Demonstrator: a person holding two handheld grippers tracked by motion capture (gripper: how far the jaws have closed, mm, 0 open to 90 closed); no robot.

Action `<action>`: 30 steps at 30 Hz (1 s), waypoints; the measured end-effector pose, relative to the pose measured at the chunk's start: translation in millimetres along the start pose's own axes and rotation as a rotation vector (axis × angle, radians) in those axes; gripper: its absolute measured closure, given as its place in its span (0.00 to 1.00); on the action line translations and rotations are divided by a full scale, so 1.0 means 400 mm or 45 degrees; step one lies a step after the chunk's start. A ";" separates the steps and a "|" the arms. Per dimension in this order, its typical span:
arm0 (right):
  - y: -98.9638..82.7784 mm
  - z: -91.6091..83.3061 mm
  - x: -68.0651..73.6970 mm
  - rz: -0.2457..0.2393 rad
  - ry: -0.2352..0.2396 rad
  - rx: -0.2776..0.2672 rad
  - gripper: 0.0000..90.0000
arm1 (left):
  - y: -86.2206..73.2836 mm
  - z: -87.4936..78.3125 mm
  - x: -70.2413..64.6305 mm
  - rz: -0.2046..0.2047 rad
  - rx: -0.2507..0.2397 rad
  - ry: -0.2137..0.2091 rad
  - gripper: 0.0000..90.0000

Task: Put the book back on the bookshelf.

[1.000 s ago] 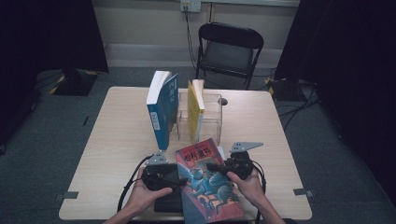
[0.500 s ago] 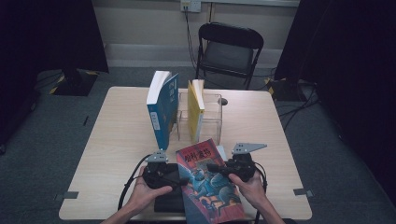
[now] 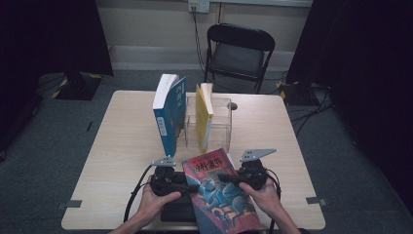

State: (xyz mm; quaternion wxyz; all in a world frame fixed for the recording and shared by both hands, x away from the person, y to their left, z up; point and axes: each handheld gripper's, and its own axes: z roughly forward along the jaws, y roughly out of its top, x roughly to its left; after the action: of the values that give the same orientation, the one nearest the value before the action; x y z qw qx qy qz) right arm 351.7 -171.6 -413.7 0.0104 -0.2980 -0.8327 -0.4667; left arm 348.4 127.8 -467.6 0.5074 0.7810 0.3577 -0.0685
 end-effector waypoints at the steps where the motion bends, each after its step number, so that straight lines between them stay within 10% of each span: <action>1: -0.002 0.000 -0.002 0.007 0.001 -0.003 0.95 | 0.001 -0.001 0.000 -0.003 0.002 -0.019 0.31; 5: -0.005 0.002 -0.005 0.023 0.005 0.003 0.95 | 0.009 -0.008 -0.011 0.023 -0.047 -0.085 0.41; 13: 0.002 0.006 0.004 0.008 -0.049 0.025 0.95 | 0.018 0.014 -0.015 -0.022 -0.038 -0.081 0.48; 30: 0.047 0.003 0.009 0.028 -0.051 0.009 0.93 | 0.080 -0.032 -0.014 0.085 -0.039 -0.044 0.56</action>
State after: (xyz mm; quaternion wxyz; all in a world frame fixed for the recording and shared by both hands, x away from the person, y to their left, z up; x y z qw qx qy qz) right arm 358.4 -161.6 -398.7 -0.0001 -0.3163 -0.8310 -0.4576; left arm 361.1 128.4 -434.9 0.5273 0.7834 0.3235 -0.0596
